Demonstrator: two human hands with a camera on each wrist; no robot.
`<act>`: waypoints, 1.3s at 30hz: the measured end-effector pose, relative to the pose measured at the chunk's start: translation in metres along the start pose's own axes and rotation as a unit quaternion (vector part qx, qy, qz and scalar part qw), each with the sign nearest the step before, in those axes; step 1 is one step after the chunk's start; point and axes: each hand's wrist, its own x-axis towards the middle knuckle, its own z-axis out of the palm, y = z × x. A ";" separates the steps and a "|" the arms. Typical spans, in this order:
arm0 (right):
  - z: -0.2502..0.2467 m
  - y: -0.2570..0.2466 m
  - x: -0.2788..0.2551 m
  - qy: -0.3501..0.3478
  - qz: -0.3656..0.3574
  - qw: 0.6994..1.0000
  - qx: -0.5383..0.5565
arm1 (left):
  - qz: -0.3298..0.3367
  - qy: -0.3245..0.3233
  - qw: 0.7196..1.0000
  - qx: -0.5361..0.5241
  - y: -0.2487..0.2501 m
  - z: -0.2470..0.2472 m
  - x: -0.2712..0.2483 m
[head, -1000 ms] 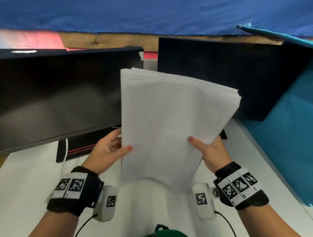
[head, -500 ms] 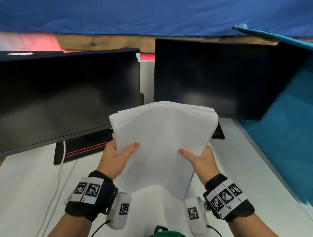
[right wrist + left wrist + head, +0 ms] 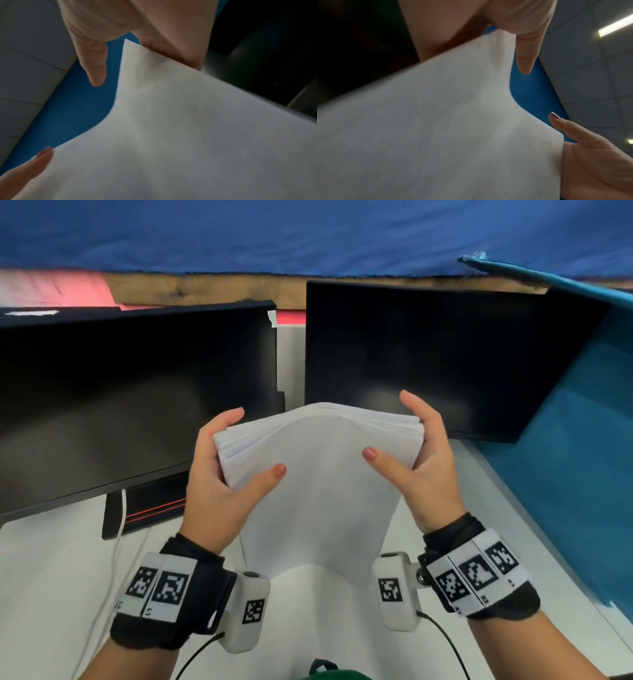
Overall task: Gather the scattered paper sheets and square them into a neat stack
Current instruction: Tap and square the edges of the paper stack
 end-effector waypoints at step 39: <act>0.005 0.001 -0.010 0.031 -0.148 0.941 -0.302 | 0.141 0.045 0.948 0.283 0.006 -0.002 0.000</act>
